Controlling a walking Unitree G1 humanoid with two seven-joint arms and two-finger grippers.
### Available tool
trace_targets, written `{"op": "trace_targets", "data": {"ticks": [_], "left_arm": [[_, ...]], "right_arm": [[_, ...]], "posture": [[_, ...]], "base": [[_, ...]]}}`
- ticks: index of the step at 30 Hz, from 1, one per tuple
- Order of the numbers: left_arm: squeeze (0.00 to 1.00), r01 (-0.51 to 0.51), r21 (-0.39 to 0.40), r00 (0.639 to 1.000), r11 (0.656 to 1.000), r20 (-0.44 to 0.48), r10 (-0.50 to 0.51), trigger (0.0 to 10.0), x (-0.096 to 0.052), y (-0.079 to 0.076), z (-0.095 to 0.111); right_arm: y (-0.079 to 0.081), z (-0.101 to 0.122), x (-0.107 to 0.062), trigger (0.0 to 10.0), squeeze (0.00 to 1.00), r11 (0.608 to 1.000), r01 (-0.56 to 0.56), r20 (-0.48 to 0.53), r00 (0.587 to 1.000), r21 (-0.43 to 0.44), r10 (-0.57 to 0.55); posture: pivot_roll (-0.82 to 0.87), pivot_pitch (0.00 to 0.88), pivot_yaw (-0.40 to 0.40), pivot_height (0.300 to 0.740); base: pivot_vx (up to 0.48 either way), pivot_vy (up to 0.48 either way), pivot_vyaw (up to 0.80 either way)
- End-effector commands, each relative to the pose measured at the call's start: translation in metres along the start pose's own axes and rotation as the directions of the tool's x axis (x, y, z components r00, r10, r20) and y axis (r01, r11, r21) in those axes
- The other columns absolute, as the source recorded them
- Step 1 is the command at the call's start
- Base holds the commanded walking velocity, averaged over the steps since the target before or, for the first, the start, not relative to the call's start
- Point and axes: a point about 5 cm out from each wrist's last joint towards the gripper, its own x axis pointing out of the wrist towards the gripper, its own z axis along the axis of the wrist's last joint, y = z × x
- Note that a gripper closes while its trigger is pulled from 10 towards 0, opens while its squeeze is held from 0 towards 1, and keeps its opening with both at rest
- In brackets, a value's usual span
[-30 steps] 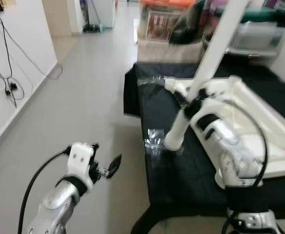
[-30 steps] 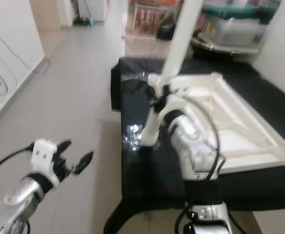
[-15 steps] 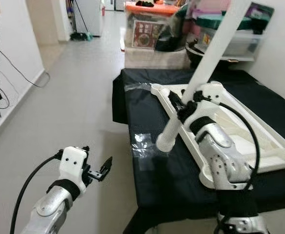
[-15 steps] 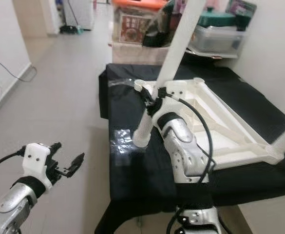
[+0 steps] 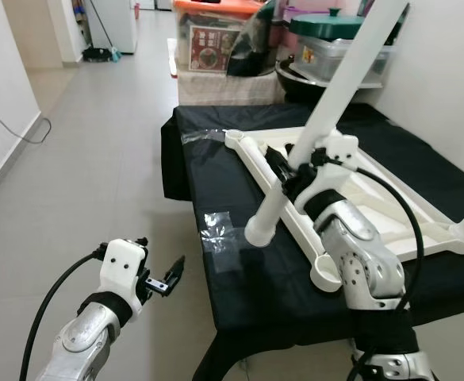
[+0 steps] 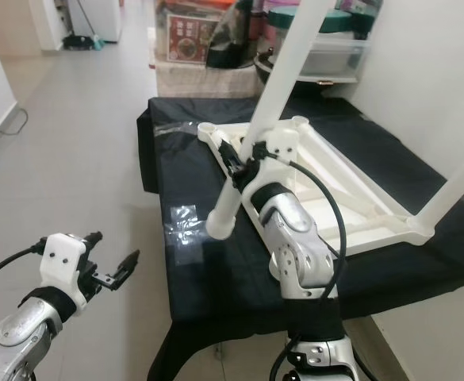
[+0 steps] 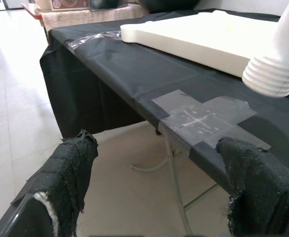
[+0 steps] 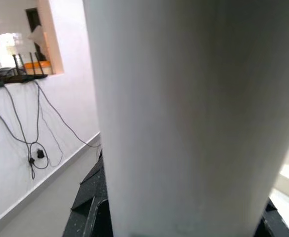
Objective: Building children table
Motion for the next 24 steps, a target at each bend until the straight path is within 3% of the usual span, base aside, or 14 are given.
{"op": "trace_targets", "data": {"ticks": [1, 2, 3, 5, 6, 17, 19, 24], "left_arm": [[0.00, 0.012, 0.004, 1.000, 1.000, -0.002, -0.012, 10.0, 0.0018, -0.0032, -0.0010], [0.00, 0.011, 0.004, 1.000, 1.000, -0.002, -0.011, 10.0, 0.0018, -0.0034, -0.0011], [0.00, 0.010, 0.004, 1.000, 1.000, -0.001, -0.010, 10.0, 0.0019, -0.0036, -0.0011], [0.00, 0.009, 0.003, 1.000, 1.000, 0.001, -0.009, 10.0, 0.0019, -0.0038, -0.0010], [0.00, 0.007, -0.001, 1.000, 1.000, 0.005, -0.007, 10.0, 0.0019, -0.0037, -0.0006], [0.00, 0.008, -0.016, 1.000, 1.000, 0.018, -0.008, 10.0, 0.0024, -0.0043, 0.0005], [0.00, 0.009, -0.015, 1.000, 1.000, 0.018, -0.009, 10.0, 0.0023, -0.0046, 0.0002], [0.00, 0.009, -0.013, 1.000, 1.000, 0.017, -0.009, 10.0, 0.0018, -0.0046, -0.0001]], "right_arm": [[-0.0031, 0.0078, -0.0020, 0.0, 0.00, 1.000, -0.001, 0.036, 0.999, 0.002, 0.001], [-0.0021, 0.0090, -0.0017, 0.0, 0.00, 1.000, -0.008, 0.045, 0.999, 0.006, 0.008], [-0.0014, 0.0104, -0.0014, 2.9, 0.00, 1.000, -0.015, 0.053, 0.998, -0.004, 0.016], [-0.0012, 0.0113, -0.0012, 2.9, 0.00, 1.000, -0.019, 0.059, 0.998, -0.012, 0.020], [-0.0009, 0.0121, -0.0011, 0.0, 0.00, 1.000, -0.022, 0.062, 0.998, -0.016, 0.023], [-0.0002, 0.0138, -0.0008, 0.2, 0.00, 0.999, -0.032, 0.067, 0.997, -0.021, 0.033], [0.0016, 0.0142, -0.0008, 10.0, 0.00, 0.998, -0.056, 0.060, 0.997, -0.030, 0.058], [0.0050, 0.0115, -0.0031, 10.0, 0.00, 0.992, -0.113, 0.034, 0.993, -0.058, 0.115]], "posture": [[0.12, 0.000, -0.125, 0.740], [0.12, 0.000, -0.128, 0.740], [0.12, 0.000, -0.128, 0.740], [0.12, 0.000, -0.128, 0.740], [0.12, 0.000, -0.127, 0.740], [0.12, 0.000, -0.126, 0.740], [0.12, 0.000, -0.126, 0.740], [0.12, 0.000, -0.126, 0.740]], "base": [[0.000, -0.480, -0.80], [0.000, -0.480, -0.80], [0.000, 0.000, 0.00], [0.000, 0.000, 0.00], [0.000, 0.000, 0.00], [0.000, 0.000, 0.00], [0.000, 0.000, 0.00], [0.000, 0.000, 0.00]]}}
